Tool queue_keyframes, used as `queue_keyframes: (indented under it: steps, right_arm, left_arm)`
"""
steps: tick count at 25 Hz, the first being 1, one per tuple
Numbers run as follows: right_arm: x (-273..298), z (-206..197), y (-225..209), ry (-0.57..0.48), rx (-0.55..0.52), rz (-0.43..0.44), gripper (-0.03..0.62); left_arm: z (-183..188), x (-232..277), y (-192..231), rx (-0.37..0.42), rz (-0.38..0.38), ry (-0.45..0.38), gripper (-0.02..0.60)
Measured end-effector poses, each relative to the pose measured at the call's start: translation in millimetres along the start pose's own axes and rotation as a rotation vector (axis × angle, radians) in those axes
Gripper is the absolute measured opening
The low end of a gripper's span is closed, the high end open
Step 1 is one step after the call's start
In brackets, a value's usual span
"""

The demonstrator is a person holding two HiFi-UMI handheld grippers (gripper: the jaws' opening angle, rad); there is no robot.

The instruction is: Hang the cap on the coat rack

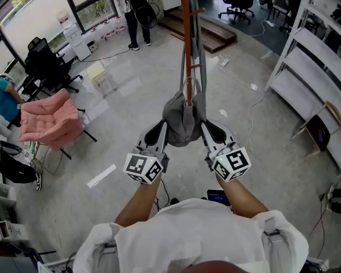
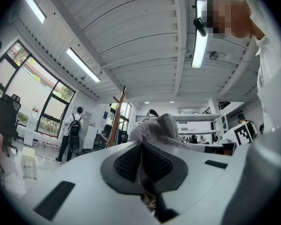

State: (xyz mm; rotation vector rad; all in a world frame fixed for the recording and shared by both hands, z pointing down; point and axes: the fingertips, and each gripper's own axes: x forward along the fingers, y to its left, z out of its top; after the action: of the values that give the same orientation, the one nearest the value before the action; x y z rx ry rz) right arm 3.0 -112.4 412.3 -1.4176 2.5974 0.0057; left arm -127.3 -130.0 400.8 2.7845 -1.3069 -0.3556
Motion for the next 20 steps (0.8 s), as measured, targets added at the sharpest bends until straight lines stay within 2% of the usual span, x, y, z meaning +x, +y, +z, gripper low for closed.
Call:
queue_keyframes:
  steps: [12,20]
  right_arm:
    - [-32,16,-24,-0.032,0.006,-0.036,0.032]
    - [-33,25,-38,-0.050,0.043,-0.009,0.034]
  left_arm:
    - [0,20,-39,0.002,-0.061,0.005,0.018]
    - [3,31,-48,0.012,-0.050,0.011,0.020]
